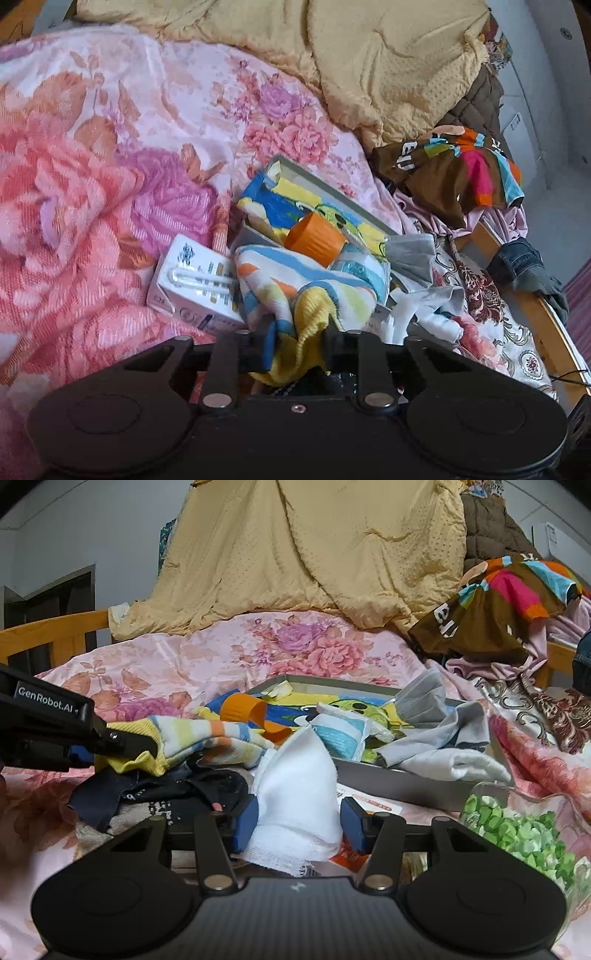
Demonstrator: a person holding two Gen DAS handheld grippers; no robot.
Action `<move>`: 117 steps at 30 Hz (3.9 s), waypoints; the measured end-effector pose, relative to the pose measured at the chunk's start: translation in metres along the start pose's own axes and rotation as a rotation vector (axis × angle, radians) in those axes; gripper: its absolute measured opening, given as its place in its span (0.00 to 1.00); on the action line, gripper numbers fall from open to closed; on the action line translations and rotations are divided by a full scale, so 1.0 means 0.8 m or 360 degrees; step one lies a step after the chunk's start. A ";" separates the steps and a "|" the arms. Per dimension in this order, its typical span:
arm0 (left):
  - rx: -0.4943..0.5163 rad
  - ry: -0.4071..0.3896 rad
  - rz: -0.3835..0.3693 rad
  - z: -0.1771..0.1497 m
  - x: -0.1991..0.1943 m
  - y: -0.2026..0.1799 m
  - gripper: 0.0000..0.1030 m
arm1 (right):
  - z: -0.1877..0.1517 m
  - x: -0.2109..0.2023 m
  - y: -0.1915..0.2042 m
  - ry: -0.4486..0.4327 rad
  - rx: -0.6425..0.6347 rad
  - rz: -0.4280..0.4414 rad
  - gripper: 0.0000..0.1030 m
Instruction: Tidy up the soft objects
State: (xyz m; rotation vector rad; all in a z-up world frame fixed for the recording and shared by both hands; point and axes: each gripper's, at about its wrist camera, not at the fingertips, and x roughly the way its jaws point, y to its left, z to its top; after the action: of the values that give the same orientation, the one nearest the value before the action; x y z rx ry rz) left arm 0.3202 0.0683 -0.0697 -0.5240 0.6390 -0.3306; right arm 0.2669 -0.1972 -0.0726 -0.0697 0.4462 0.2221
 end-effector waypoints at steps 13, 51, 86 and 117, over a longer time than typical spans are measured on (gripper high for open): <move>-0.0139 -0.0034 -0.0089 0.012 -0.011 0.007 0.22 | -0.003 -0.002 -0.001 0.0016 0.0058 0.0084 0.28; -0.0281 -0.0221 -0.0085 -0.043 -0.144 -0.031 0.20 | 0.034 -0.102 -0.025 -0.0217 0.0246 0.0121 0.10; 0.0149 -0.0275 -0.0212 0.079 -0.110 -0.180 0.20 | 0.115 -0.085 -0.072 -0.0339 0.0273 0.0134 0.10; 0.0167 -0.0053 0.0071 0.091 0.149 -0.139 0.20 | 0.080 0.098 -0.188 0.0025 0.0803 0.0162 0.12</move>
State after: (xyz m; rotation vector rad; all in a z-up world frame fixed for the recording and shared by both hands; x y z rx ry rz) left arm 0.4420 -0.0497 -0.0150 -0.4137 0.5968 -0.3109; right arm 0.3966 -0.3208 -0.0462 0.4464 0.5106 0.2032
